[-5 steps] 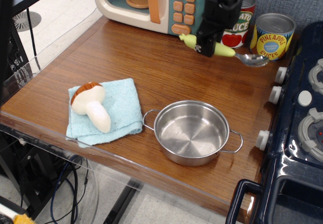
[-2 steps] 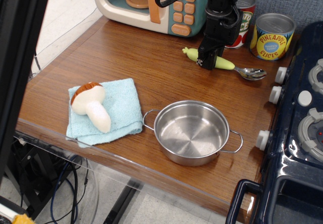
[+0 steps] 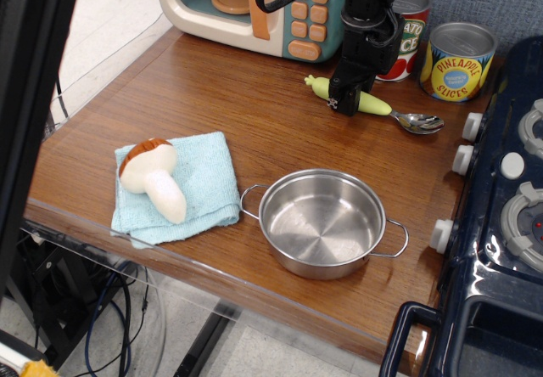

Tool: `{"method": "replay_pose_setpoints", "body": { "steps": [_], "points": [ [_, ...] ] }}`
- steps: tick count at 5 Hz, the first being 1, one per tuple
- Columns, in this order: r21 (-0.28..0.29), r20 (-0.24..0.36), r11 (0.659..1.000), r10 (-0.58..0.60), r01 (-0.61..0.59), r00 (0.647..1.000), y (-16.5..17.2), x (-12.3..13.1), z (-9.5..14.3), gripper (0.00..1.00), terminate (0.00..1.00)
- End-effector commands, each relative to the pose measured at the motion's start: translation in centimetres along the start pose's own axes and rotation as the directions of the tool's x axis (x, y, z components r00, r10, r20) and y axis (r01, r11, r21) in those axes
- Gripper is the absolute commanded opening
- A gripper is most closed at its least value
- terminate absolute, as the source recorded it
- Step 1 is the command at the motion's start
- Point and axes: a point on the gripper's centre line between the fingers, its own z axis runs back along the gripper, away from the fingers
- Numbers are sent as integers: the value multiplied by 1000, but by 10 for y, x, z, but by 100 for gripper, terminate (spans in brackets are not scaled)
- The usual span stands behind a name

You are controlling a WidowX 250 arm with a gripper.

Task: Move the spoon table

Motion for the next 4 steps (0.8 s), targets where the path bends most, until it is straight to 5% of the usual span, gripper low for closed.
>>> {"method": "replay_pose_setpoints", "body": {
  "steps": [1, 4],
  "points": [
    [90, 27, 996, 13, -15, 1000, 10, -8, 44, 100, 0],
    [221, 65, 975, 8, -22, 998, 18, -19, 111, 100, 0]
  ]
}}
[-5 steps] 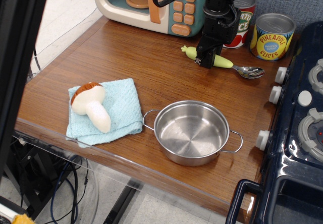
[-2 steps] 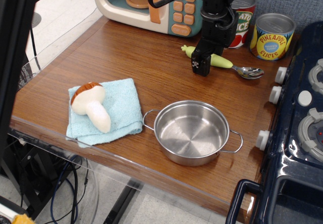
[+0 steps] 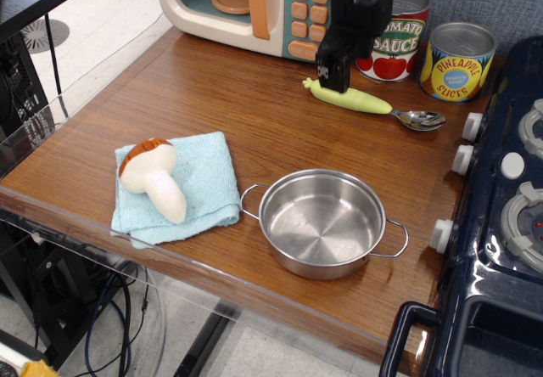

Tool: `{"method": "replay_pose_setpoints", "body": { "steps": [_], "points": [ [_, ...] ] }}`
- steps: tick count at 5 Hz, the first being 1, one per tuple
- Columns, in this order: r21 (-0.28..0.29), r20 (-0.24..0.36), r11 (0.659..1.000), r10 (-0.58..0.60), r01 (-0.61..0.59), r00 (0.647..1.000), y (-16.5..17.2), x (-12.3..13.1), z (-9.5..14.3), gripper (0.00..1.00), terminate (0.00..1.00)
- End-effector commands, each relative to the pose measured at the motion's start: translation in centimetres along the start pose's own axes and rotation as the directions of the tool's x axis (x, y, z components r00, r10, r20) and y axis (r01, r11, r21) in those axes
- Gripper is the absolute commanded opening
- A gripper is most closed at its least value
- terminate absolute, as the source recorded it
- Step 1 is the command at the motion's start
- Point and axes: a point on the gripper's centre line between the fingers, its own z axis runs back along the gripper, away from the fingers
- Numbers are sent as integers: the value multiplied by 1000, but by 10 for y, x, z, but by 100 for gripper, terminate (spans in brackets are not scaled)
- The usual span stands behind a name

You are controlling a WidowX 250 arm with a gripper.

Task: Move the spoon table

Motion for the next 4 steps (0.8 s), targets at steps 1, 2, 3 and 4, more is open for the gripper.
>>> {"method": "replay_pose_setpoints", "body": {
  "steps": [1, 2, 3, 4],
  "points": [
    [145, -77, 984, -92, 102, 993, 11, -17, 74, 100, 0],
    [145, -77, 984, -92, 102, 993, 11, -17, 74, 100, 0],
    [145, -77, 984, -92, 102, 993, 11, -17, 74, 100, 0],
    [145, -77, 984, -92, 102, 993, 11, -17, 74, 100, 100]
  ]
}}
